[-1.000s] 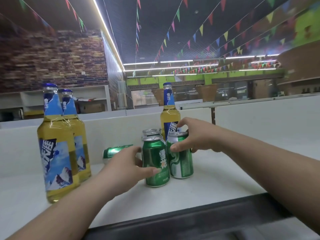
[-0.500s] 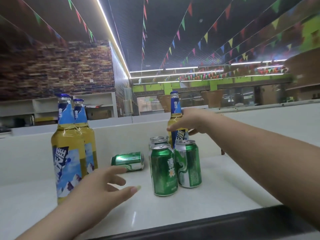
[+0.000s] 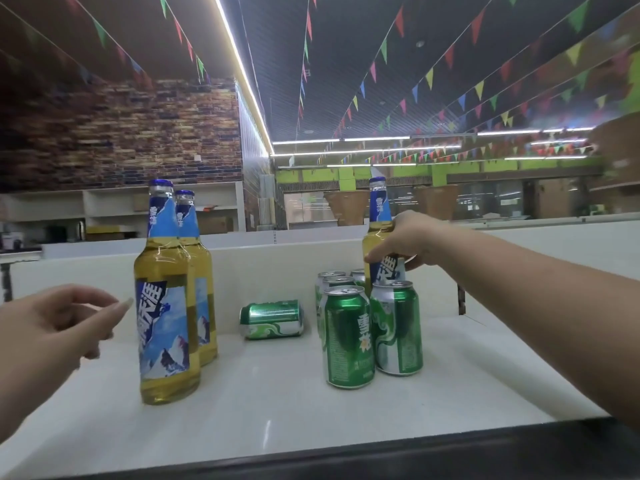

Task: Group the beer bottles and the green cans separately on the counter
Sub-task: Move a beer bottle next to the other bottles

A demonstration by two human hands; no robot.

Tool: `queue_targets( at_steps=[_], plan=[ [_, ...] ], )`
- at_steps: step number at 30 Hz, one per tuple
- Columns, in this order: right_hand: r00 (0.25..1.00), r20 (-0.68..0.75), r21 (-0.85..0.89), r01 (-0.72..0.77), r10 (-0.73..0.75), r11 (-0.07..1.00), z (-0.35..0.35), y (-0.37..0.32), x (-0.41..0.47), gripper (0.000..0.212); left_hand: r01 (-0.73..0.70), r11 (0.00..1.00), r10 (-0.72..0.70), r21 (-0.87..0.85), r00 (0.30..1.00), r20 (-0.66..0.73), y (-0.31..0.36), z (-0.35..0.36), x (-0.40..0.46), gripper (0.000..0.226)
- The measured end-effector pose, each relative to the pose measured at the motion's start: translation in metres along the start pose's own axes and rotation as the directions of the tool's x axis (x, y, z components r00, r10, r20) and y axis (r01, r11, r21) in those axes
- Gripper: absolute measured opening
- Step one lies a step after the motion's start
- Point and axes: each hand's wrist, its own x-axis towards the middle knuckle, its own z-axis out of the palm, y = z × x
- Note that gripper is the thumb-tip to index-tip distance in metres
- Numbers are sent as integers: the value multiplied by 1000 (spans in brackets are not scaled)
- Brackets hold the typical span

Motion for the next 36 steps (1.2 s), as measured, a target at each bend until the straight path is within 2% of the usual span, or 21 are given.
queue_targets(
  at_steps=[4, 7, 9, 10, 11, 14, 16, 20, 22, 24, 28, 31, 33, 36],
  plan=[
    [994, -90, -33, 51, -53, 998, -26, -19, -10, 39, 56, 998, -55, -40, 998, 13, -11, 0, 7, 87],
    [972, -187, -47, 136, -143, 990, -53, -42, -24, 46, 85, 993, -86, -77, 996, -5, 0, 6, 1, 89],
    [925, -281, -40, 253, -254, 967, -66, -60, -38, 49, 72, 990, -67, -123, 997, 38, 16, 15, -8, 106],
    [891, -336, -27, 315, -305, 949, -71, -70, -47, 46, 68, 990, -60, -126, 996, 62, 24, 20, -11, 119],
    [859, -379, -10, 369, -345, 929, -74, -80, -56, 43, 75, 990, -64, -117, 994, 91, 32, 24, -14, 122],
    [823, -408, 74, 461, -395, 884, -74, -105, -75, 36, 132, 988, -118, -83, 980, 162, 47, 34, -15, 114],
    [832, -382, 131, 479, -402, 868, -64, -118, -81, 39, 148, 988, -139, -39, 974, 179, 46, 37, -12, 107],
    [872, -279, 214, 464, -401, 860, -32, -136, -86, 33, 114, 993, -116, 19, 971, 209, 36, 45, -10, 67],
    [891, -211, 223, 445, -402, 867, -12, -141, -86, 36, 96, 994, -106, 57, 972, 212, 31, 51, -11, 59],
    [906, -143, 208, 421, -399, 883, 12, -145, -86, 40, 59, 993, -80, 99, 973, 217, 27, 53, -13, 60],
    [922, -18, 117, 387, -388, 915, 62, -145, -84, 35, 17, 992, -46, 126, 971, 234, 24, 53, -14, 64],
    [930, 45, 58, 363, -365, 930, 88, -141, -80, 45, 49, 993, -77, 111, 960, 271, 24, 52, -14, 74],
    [934, 81, 72, 343, -349, 936, 99, -139, -79, 47, 62, 993, -87, 100, 957, 278, 23, 52, -15, 78],
    [940, 98, 100, 317, -326, 943, 112, -136, -75, 61, 40, 995, -64, 95, 960, 273, 24, 52, -18, 77]
  ],
)
